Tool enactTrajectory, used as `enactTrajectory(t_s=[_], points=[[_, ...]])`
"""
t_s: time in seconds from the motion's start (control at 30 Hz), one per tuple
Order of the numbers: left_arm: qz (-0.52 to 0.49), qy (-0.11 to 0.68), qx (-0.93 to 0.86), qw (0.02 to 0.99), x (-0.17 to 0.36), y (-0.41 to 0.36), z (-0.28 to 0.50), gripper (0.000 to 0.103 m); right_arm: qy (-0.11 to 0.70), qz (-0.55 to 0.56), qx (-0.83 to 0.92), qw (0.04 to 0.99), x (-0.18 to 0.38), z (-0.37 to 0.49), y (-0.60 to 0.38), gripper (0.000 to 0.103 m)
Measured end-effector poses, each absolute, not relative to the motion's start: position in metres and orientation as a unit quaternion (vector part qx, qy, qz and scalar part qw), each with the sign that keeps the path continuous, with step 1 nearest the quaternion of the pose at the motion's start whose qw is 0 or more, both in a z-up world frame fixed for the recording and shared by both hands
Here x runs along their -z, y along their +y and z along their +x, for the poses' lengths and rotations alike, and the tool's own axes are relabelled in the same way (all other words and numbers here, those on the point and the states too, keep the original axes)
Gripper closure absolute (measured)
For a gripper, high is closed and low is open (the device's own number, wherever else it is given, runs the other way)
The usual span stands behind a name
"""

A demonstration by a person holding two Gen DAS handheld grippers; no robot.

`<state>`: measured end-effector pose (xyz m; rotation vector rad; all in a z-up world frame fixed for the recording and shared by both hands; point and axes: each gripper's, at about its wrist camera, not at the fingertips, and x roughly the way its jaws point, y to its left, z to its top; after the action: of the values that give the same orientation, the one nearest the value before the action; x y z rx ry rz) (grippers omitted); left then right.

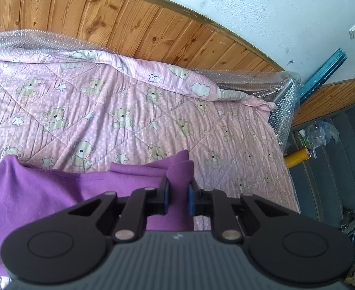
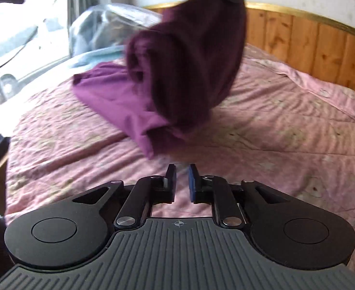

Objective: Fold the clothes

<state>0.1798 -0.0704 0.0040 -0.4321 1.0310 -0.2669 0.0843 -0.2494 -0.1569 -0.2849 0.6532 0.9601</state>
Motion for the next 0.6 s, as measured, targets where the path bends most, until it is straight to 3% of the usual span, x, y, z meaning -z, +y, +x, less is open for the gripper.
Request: enactTrajectory(t_s=[0.03,0.1,0.23,0.27,0.3,0.6], points=[[-0.203,0.488,0.127,0.839,-0.006,-0.07,0.177,0.089,0.306,-0.139,-0.445,0.83,0.16,0.094,-0.25,0.082],[-0.202,0.49,0.131,0.838,-0.009,-0.068,0.172,0.089,0.279,-0.174,-0.463,0.823,0.163,0.104,-0.234,0.061],[-0.191,0.489,0.132,0.841,-0.016,-0.069,0.167,0.089,0.21,-0.259,-0.517,0.788,0.165,0.11,-0.193,0.058],[-0.192,0.485,0.127,0.844,-0.017,-0.068,0.167,0.089,0.206,-0.272,-0.533,0.774,0.166,0.107,-0.182,0.071],[-0.192,0.482,0.122,0.846,-0.019,-0.067,0.167,0.089,0.202,-0.286,-0.548,0.759,0.167,0.105,-0.172,0.101],[-0.213,0.476,0.124,0.844,-0.015,-0.06,0.167,0.089,0.256,-0.221,-0.624,0.704,0.173,0.03,-0.161,0.103]])
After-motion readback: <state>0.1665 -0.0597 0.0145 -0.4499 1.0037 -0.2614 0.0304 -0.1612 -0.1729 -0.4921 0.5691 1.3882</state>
